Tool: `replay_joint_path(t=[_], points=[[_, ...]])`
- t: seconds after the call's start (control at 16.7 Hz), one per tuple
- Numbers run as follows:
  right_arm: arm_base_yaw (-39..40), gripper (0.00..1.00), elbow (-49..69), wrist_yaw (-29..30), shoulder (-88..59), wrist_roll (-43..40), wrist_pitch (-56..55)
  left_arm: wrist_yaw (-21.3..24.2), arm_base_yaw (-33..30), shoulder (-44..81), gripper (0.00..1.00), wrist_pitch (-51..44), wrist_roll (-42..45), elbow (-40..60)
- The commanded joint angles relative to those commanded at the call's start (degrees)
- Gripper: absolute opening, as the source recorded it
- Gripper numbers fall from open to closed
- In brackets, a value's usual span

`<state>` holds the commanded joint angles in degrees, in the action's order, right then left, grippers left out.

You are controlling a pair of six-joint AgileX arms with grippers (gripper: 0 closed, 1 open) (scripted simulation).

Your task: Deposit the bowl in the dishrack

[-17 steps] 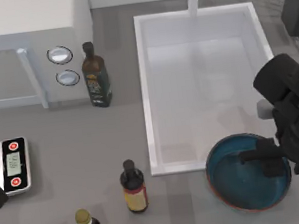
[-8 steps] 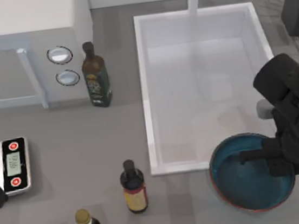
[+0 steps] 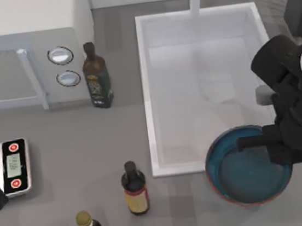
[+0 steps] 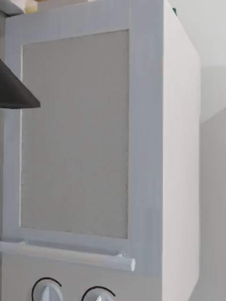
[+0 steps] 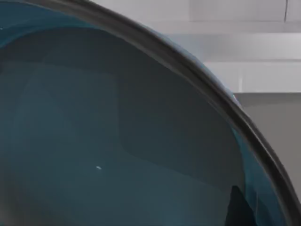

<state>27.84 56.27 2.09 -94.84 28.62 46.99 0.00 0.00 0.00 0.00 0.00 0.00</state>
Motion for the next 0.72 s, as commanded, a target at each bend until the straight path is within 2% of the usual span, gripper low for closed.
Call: replay_joint_path(t=[0.48, 0.72], points=[[-0.3, 0.0, 26.0, 0.0, 3.6, -0.4, 31.6, 0.0, 0.0, 0.0, 1.0, 0.0, 0.0, 0.0], [-0.6, 0.0, 33.6, -0.1, 5.8, -0.8, 39.7, 0.0, 0.0, 0.0, 1.0, 0.0, 0.0, 0.0]])
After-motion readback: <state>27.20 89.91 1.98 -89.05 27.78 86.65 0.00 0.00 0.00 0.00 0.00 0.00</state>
